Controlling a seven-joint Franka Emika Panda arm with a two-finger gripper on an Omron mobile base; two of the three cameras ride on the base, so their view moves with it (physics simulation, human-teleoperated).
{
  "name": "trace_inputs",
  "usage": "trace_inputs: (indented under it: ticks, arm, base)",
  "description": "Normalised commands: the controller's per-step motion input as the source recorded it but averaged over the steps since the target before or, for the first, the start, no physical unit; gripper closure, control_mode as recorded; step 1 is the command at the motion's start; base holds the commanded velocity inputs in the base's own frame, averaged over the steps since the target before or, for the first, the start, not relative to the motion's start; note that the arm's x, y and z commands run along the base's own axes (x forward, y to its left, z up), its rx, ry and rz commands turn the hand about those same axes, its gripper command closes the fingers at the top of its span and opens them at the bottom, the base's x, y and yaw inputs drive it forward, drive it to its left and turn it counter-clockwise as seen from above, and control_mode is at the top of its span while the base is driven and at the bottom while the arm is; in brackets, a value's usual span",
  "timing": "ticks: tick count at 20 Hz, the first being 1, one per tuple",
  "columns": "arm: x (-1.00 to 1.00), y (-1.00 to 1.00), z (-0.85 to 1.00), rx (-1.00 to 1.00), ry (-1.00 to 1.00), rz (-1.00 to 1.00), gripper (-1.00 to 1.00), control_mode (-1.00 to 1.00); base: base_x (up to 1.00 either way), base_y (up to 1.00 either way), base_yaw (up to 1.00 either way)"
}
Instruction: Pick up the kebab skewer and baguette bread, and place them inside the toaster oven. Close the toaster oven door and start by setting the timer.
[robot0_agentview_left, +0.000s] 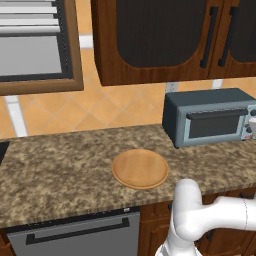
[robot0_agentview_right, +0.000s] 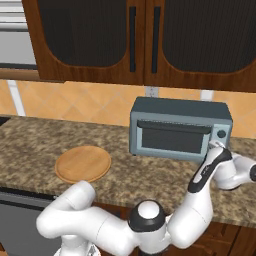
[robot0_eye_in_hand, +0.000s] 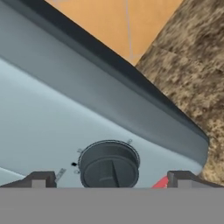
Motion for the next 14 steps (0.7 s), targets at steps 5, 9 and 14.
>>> trace_inputs:
  ticks: [5, 9, 14]
  arm:
    - [0.21, -0.02, 0.00, 0.04, -0.07, -0.08, -1.00, -1.00]
    - [0.20, -0.13, 0.00, 0.03, -0.04, -0.07, -1.00, -1.00]
    - [0.07, -0.16, 0.00, 0.04, -0.05, -0.05, -1.00, -1.00]
  base:
    - [0.00, 0.00, 0.00]
    - [0.00, 0.00, 0.00]
    - [0.00, 0.00, 0.00]
